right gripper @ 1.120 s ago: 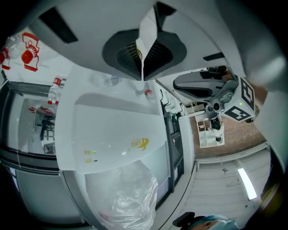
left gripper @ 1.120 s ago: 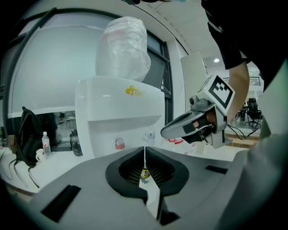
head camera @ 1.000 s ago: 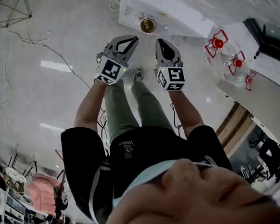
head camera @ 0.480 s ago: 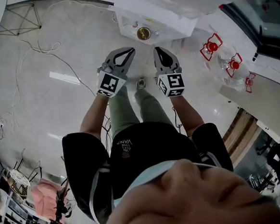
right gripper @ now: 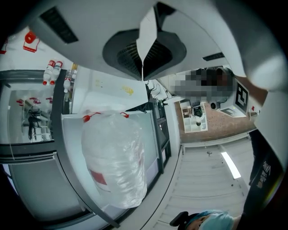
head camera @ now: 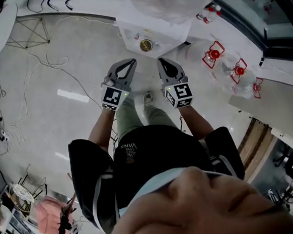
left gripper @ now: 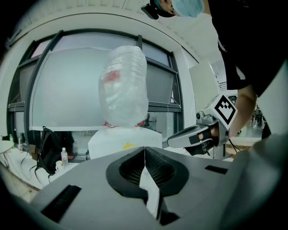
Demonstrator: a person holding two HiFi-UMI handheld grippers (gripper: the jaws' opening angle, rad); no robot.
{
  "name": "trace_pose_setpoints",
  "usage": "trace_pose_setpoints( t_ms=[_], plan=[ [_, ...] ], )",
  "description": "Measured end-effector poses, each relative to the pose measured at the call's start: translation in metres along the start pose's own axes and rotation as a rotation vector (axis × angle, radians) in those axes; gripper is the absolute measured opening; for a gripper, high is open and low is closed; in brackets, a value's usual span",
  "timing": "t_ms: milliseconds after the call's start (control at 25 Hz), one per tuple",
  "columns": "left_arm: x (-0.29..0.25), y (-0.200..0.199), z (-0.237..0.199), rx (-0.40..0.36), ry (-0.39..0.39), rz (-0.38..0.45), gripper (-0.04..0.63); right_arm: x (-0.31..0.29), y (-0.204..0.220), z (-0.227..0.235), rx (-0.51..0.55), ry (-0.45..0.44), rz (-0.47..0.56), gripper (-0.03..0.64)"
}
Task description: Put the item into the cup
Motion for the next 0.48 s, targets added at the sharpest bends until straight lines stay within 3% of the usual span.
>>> trace_pose_setpoints(
  t_ms=[480],
  plan=[
    [0.042,-0.070,0.029,-0.011,-0.094,0.058,0.020,0.050,-0.044,-0.016,0.013,-0.072,0.054,0.046]
  ],
)
Point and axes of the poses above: the fingertips, and each gripper's own axes: x backward along the fingers, z to its right, y out of its underside, the point moved 5 cm from there along x, backward along the fingers, and after that the axes turned 4 degrees about y, right-handed, at the moved point
